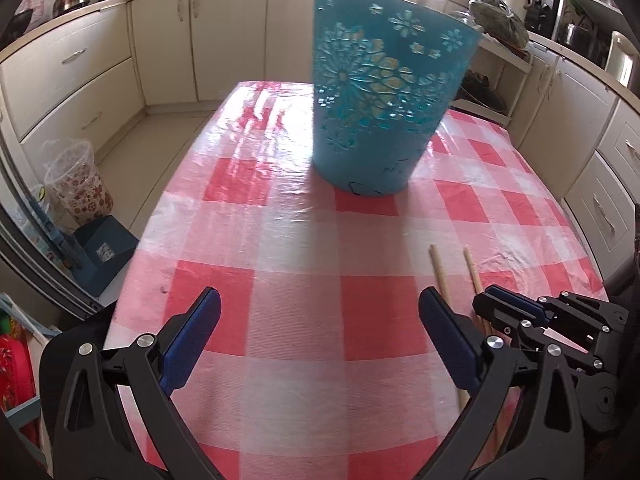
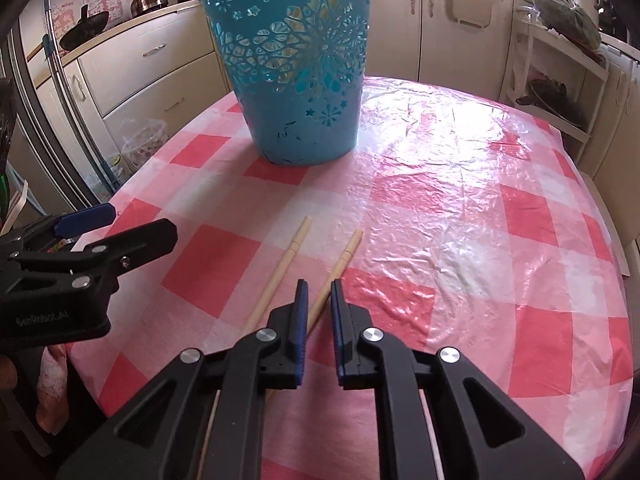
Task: Organize utensils
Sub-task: 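Close the right gripper on a chopstick while the left gripper grasps another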
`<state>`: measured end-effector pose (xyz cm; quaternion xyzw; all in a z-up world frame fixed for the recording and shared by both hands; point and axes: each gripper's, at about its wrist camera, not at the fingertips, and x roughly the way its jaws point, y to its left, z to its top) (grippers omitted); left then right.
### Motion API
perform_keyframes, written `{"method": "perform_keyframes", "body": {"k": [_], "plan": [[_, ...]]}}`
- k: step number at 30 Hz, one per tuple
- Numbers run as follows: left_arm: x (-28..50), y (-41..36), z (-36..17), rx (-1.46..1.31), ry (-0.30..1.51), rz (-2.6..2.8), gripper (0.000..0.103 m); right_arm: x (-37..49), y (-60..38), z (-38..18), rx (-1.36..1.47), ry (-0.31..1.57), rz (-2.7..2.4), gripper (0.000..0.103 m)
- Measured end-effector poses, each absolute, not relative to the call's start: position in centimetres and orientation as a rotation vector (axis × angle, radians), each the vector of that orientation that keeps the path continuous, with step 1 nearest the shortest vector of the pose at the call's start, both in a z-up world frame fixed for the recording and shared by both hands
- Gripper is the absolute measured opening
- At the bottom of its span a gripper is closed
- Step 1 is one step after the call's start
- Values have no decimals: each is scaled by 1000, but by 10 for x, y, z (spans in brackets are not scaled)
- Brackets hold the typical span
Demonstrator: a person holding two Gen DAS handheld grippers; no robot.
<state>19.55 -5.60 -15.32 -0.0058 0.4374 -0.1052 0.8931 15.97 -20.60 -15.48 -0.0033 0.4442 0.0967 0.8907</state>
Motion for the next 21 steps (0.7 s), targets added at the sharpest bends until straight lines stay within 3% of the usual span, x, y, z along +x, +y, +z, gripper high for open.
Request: {"method": "perform_keyframes", "body": {"k": [7,9,11,12,16,18,21], "plan": [[203,-117,-160,139,937,-298,93,150,-237,-154,48,926,192,8],[207,-127,-164,153,957,-304,82,149,-238,-154,50,927,198,8],[210,-134,-169,178,979,-318,57,148,-237,-155,42,926,200,8],[209,-136,-172,190,978,-324,56,148,-236,-155,31,924,201,8],[207,-134,-170,196,958,-371,19,150,-232,-155,18,920,207,8],[212,-124,-169,172,967,-390,10,155,-229,-155,30,927,214,8],[218,-107,-167,162,967,-399,7,161,-222,-153,56,922,233,8]]}}
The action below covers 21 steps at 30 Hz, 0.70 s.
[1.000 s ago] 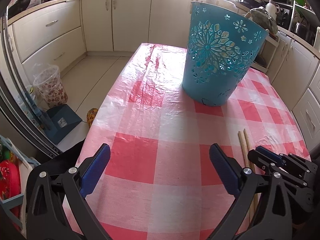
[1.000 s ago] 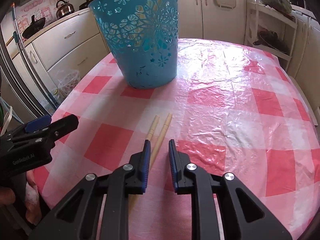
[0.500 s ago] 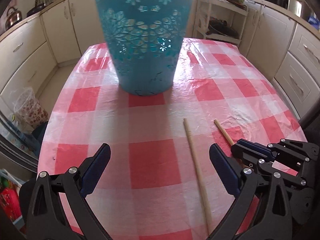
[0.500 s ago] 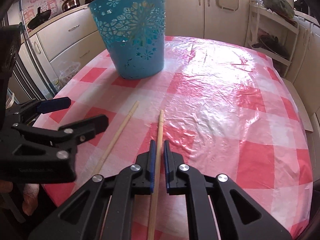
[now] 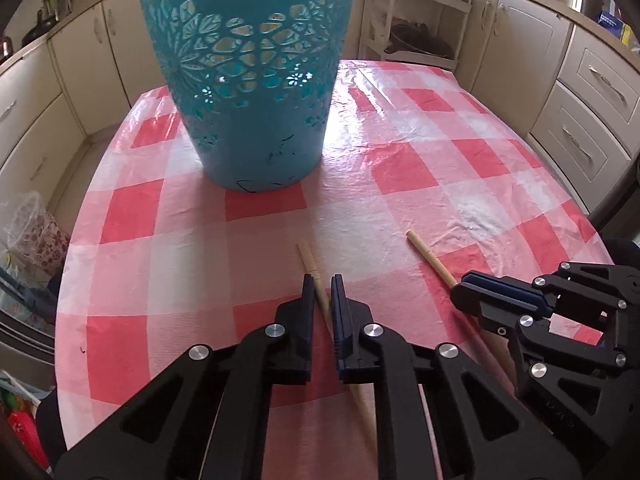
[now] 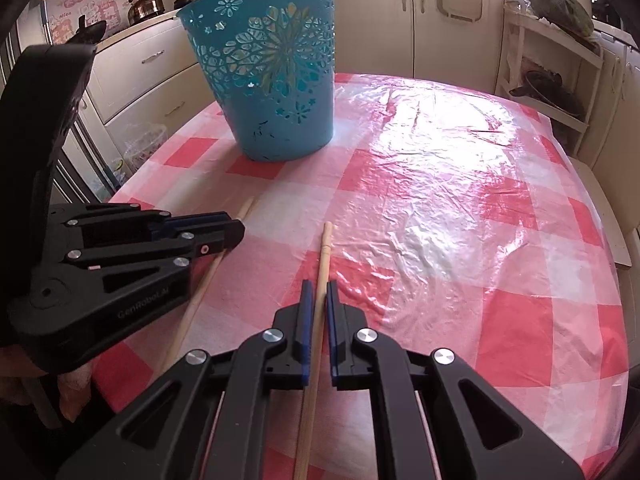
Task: Organize utensils
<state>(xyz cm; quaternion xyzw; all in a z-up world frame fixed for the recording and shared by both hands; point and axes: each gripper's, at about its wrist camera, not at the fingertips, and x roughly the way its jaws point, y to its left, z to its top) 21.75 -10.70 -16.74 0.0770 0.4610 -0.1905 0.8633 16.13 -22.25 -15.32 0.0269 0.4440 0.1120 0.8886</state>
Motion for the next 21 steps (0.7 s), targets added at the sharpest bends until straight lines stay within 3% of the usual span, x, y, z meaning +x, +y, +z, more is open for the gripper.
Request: {"method": "perform_keyframes", "body": {"k": [6,8,10,12,13,14,21], "plan": [[221,-99,-167,209,978,-427,9,168,-215,-155,41,952,252,10],[224,-103,-167,230,981,-402,29,167,-213,-155,14,948,253,10],[225,-103,-168,227,976,-386,30,166,-215,-154,24,945,254,9],[224,-103,-168,228,964,-394,23,166,-216,-155,29,938,247,7],[223,-104,-167,233,957,-398,11,167,-218,-154,38,935,240,6],[222,-105,-167,239,954,-406,6,167,-220,-154,47,929,233,6],[214,-93,-152,151,931,-459,5,168,-237,-155,122,908,205,6]]}}
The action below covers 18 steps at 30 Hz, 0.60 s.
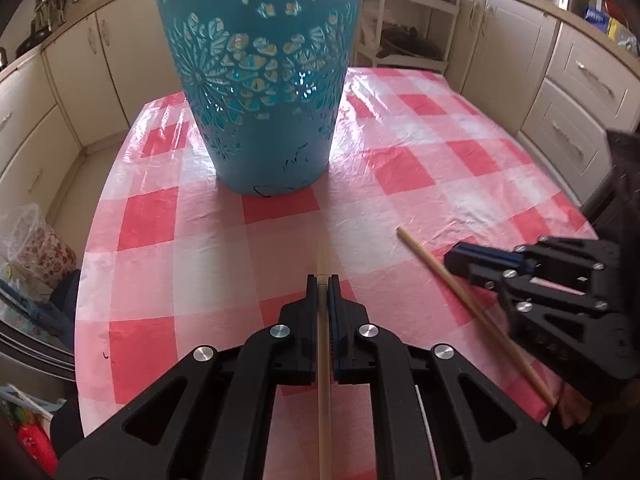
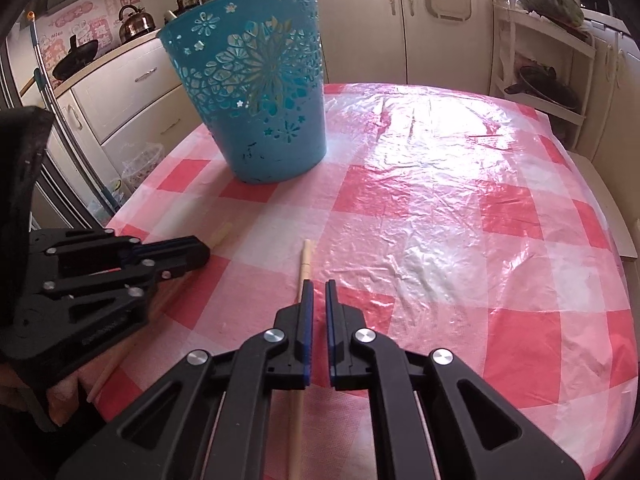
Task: Organize utensils
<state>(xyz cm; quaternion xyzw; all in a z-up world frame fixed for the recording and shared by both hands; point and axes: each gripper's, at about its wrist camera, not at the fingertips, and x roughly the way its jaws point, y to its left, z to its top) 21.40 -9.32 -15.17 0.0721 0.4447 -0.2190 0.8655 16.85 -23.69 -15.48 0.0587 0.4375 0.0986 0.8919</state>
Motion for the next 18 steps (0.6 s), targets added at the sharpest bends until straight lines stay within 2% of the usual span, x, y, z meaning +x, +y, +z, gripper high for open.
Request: {"method": "perform_keyframes", "body": {"k": [10,14,18], "plan": [[221,-38,-22,-140,656,-614,4,170,-240,-155,151,913,212,6],[238,-33,27,-161,527,-603,4,170,-241,-157,159,912,214,6],[257,-41,53,-163,482,-609,0,171,-243,-157,175,913,219,6]]}}
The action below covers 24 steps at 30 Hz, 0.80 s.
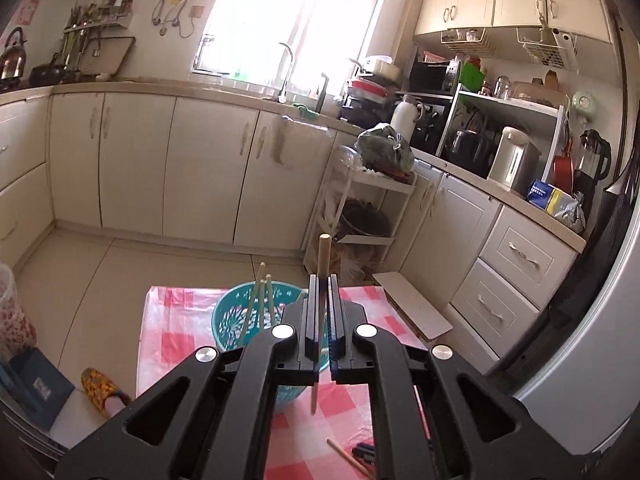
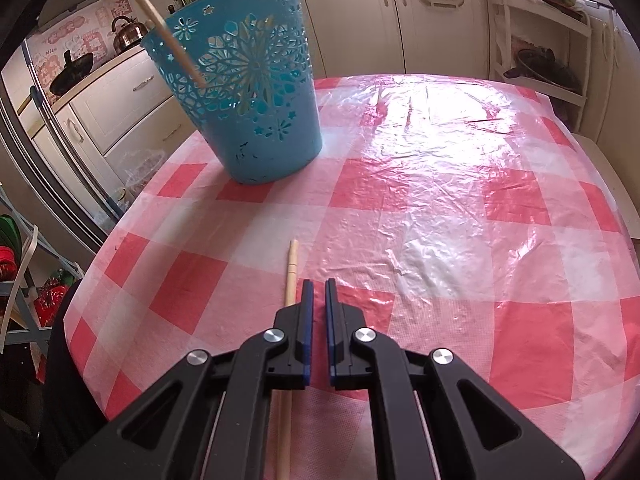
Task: Organize utensils
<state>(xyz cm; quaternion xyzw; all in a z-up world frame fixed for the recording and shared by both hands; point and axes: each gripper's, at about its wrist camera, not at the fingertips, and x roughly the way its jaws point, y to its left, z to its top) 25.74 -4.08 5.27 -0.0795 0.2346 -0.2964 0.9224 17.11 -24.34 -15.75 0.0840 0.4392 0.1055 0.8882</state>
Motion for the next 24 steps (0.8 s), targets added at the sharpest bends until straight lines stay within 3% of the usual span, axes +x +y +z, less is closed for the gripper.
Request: {"method": "perform_keyframes", "body": {"k": [6,11,18,24], "plan": [[275,-53,67,-134,464,-597,0,171,-250,-158,213,915,233,6],[276,-48,48,-110,555,-629,0,171,-256,-159,251,918,247,6],[252,-83,-55,212,838,-666,2,172,-254,-159,254,919,247,6],[253,-155,-124,476,900,-664,16,164,-239,-155,137,911,213,7]]}}
